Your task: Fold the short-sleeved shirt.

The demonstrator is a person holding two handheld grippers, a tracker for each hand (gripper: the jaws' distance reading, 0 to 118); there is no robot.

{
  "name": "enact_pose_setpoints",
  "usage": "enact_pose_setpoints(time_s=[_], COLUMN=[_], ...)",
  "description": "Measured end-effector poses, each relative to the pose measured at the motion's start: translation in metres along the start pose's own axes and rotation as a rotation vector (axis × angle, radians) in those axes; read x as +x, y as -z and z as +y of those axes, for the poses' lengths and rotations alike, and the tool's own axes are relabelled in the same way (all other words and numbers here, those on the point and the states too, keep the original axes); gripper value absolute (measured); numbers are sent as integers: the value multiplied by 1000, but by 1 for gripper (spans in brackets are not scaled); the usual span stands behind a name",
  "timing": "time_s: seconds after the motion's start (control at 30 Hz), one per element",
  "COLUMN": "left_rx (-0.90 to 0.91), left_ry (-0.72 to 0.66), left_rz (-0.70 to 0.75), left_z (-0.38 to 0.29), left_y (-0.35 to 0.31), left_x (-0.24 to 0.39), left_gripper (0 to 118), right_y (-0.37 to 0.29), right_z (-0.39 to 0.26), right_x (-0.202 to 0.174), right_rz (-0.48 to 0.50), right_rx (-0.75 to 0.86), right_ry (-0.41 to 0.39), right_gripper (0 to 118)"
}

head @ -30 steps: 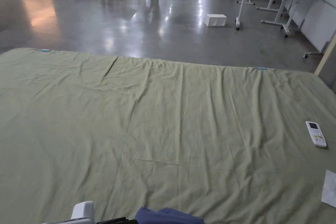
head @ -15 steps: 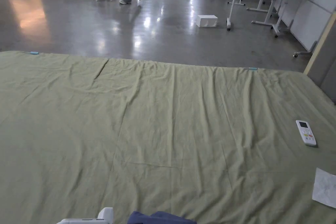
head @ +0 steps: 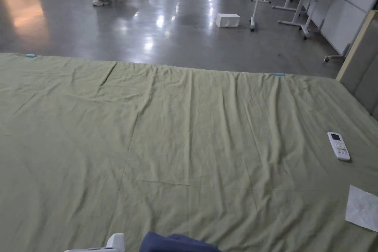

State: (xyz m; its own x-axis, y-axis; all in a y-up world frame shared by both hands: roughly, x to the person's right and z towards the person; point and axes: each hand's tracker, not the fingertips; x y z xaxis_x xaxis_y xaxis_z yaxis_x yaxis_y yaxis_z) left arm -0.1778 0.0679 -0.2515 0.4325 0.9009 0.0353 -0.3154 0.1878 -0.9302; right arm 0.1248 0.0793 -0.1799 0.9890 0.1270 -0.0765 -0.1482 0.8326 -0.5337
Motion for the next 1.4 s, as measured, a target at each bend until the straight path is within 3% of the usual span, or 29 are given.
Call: enact_pose_setpoints(time_s=[0.33, 0.53, 0.87, 1.0, 1.07, 1.33, 1.4], left_rx=[15, 66, 155, 168, 150, 129, 119], left_ry=[37, 88, 17, 11, 2, 73, 83], left_rz=[55, 228, 537, 626, 757, 1020, 1073], left_z=[32, 72, 119, 131, 131, 152, 154], left_y=[-73, -174, -325, -359, -369, -390, -387], left_x=[19, 9, -14, -12, -4, 0, -1], left_gripper=[25, 25, 25, 25, 25, 26, 32], right_y=[-21, -27, -44, -46, -48, -48, -47], right_z=[45, 99, 190, 203, 205, 200, 198], right_x=[16, 47, 107, 119, 122, 118, 116], right_rz=[30, -7, -103, -129, -135, -141, -138], right_rx=[91, 206, 387, 408, 413, 409, 404], right_ry=[7, 7, 45, 50, 54, 31, 29], right_gripper=[0, 0, 0, 0, 0, 0, 0])
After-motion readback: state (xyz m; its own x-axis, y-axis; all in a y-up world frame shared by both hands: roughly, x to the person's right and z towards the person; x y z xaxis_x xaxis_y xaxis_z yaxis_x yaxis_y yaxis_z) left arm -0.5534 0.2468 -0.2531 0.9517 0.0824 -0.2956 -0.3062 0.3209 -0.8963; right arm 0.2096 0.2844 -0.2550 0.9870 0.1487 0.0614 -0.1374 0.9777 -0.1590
